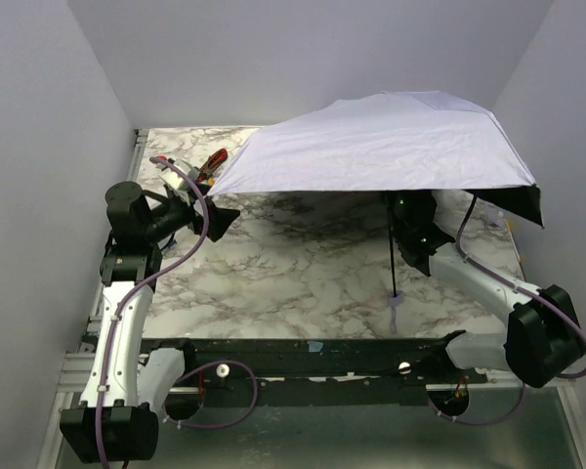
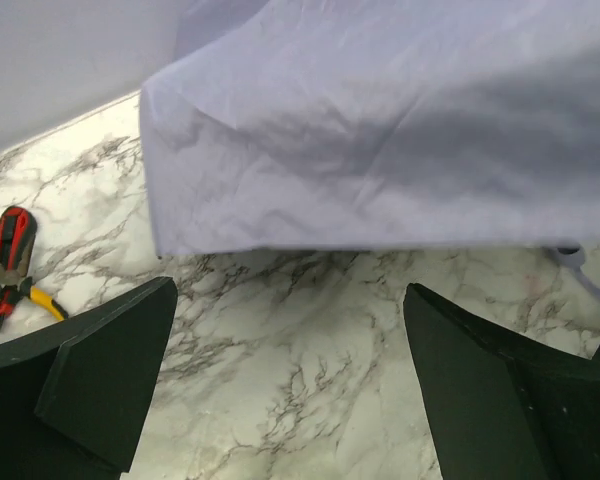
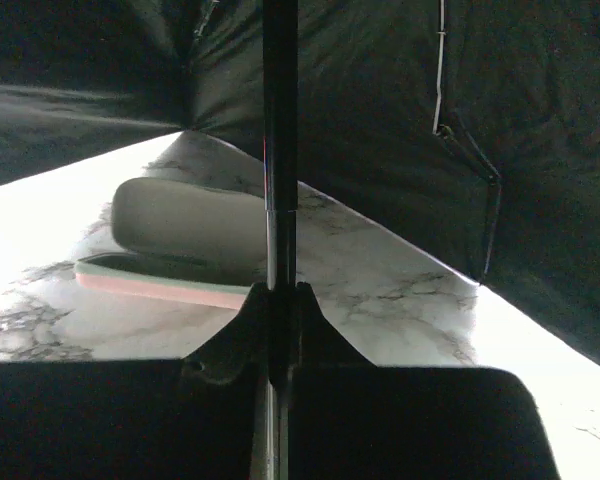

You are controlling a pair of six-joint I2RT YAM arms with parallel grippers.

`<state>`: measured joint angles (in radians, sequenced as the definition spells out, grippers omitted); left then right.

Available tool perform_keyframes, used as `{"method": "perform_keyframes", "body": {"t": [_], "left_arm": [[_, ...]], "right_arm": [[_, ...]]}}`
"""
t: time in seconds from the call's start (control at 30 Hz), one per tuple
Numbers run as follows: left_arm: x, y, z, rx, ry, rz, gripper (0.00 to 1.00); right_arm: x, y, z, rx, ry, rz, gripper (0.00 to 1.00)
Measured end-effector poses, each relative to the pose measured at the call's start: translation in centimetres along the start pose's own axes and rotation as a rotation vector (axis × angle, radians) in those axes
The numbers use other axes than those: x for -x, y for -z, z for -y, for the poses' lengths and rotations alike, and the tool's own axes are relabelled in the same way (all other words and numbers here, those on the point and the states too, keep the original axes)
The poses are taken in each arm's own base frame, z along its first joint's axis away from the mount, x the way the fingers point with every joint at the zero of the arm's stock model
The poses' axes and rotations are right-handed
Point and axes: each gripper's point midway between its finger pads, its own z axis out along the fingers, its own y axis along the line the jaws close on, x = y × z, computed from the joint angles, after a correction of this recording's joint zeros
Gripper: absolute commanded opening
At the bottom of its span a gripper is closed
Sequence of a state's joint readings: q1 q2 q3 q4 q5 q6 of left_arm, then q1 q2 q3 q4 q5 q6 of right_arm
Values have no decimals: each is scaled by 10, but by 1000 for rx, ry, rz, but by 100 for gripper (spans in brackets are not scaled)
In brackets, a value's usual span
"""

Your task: Open the umbrella

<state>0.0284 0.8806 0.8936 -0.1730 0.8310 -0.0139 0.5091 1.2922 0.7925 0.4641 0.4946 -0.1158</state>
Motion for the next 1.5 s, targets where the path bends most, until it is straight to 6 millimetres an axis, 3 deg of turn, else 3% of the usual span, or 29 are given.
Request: {"method": "perform_keyframes", "body": {"t": [0.23, 0.3, 0.4, 0.6, 0.8, 1.0, 1.33, 1.5], "left_arm": [[-13, 14, -20, 91, 34, -35, 99], [-10, 23, -33, 139, 91, -16, 99], [-1, 36, -44, 183, 133, 24, 99], [7, 49, -14, 101, -16, 35, 98], [-21, 63, 4, 83, -119, -64, 99], [-60, 84, 18, 137, -249, -151, 99], [-123, 132, 20, 338, -303, -374, 99], [-134, 157, 4, 515, -270, -452, 99]], "right_arm": [[-3, 12, -11, 85, -59, -9, 32], [-6, 19, -13, 107, -67, -20, 43], [-8, 30, -16, 153, -71, -35, 50], [-12, 52, -26, 267, -61, -58, 72], [-25, 84, -36, 418, 10, -79, 87], [-18, 121, -34, 544, 109, -43, 91], [-33, 178, -20, 684, 298, -68, 93], [-37, 214, -2, 718, 397, -39, 95]]}}
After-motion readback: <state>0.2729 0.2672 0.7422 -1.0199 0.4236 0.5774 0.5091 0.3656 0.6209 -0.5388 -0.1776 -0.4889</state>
